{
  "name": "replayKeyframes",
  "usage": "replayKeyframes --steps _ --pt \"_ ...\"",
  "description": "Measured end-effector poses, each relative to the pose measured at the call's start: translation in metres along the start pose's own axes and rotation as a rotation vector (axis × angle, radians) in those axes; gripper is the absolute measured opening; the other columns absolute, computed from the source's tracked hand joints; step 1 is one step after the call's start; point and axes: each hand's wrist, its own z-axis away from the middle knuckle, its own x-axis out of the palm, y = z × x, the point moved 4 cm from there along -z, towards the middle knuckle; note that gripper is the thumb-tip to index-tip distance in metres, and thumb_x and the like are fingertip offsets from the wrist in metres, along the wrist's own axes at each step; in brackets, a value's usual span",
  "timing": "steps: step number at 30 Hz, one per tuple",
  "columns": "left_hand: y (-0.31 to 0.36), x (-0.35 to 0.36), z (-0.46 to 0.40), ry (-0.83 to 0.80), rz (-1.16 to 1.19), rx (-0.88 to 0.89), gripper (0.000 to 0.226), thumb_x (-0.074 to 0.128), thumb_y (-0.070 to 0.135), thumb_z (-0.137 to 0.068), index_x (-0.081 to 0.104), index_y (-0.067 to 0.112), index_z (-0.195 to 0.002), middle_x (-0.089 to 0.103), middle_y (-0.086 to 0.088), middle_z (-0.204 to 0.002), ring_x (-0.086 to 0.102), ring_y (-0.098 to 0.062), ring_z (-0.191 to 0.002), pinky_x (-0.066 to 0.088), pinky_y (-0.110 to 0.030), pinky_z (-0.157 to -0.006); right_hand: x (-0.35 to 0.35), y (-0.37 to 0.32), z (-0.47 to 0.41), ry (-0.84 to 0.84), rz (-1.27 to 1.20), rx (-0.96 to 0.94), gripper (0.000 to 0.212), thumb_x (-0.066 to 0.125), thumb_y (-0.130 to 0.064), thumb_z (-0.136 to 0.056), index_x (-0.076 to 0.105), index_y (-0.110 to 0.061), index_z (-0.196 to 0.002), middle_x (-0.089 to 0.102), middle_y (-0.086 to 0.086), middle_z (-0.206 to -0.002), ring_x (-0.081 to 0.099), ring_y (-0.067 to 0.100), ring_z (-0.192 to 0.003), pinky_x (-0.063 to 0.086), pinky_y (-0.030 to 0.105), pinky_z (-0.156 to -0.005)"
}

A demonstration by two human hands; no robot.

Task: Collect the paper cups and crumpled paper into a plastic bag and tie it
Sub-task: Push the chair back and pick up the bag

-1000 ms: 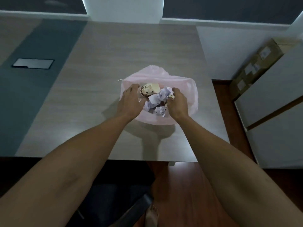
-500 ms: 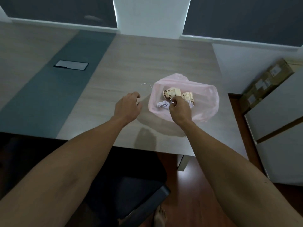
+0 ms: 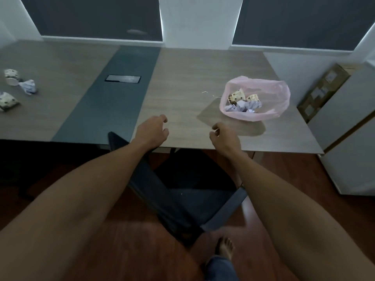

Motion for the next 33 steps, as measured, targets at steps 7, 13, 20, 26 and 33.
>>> replayKeyframes --steps 7,13,20,26,33 --pt "-0.067 -0.02 0.063 -0.07 -0.152 -0.054 0.045 0.056 0.032 -0.097 0.05 0.014 -0.138 0.054 -0.013 -0.135 0.056 -0.036 -0.118 0.051 -0.049 -0.091 0.033 -0.066 0.079 -0.151 0.095 -0.16 0.033 0.058 -0.041 -0.094 0.064 -0.02 -0.118 0.071 0.003 -0.106 0.064 0.027 -0.1 0.051 0.038 -0.085" --pt "-0.113 -0.022 0.092 -0.065 -0.25 -0.125 0.039 0.059 0.031 -0.093 0.057 0.007 -0.124 0.052 -0.02 -0.127 0.05 -0.039 -0.117 0.048 -0.049 -0.094 0.067 -0.099 0.133 -0.384 0.153 -0.334 0.051 0.052 -0.063 -0.094 0.063 -0.021 -0.12 0.069 0.001 -0.106 0.064 0.023 -0.091 0.056 0.042 -0.079" --pt "-0.131 -0.005 0.107 -0.081 -0.081 -0.28 0.037 0.049 0.036 -0.102 0.05 0.008 -0.126 0.043 -0.022 -0.134 0.051 -0.043 -0.112 0.046 -0.05 -0.087 0.104 -0.096 0.176 -0.616 0.253 -0.421 0.081 0.047 -0.084 -0.082 0.056 -0.021 -0.132 0.067 0.002 -0.109 0.065 0.021 -0.09 0.058 0.042 -0.077" --pt "-0.127 0.006 0.104 -0.038 0.083 -0.361 0.031 0.048 0.018 -0.103 0.05 0.001 -0.129 0.044 -0.029 -0.135 0.054 -0.046 -0.111 0.045 -0.045 -0.086 0.114 -0.1 0.184 -0.556 0.376 -0.581 0.067 0.041 -0.072 -0.092 0.057 -0.02 -0.131 0.066 0.001 -0.099 0.064 0.021 -0.078 0.056 0.039 -0.067" --pt "-0.12 0.005 0.099 -0.073 0.266 -0.512 0.039 0.055 0.004 -0.098 0.048 -0.003 -0.135 0.051 -0.029 -0.135 0.054 -0.043 -0.119 0.051 -0.044 -0.094 0.113 -0.103 0.186 -0.441 0.601 -0.888 0.053 0.033 -0.055 -0.104 0.058 -0.011 -0.122 0.059 0.002 -0.082 0.06 0.025 -0.062 0.044 0.032 -0.049"
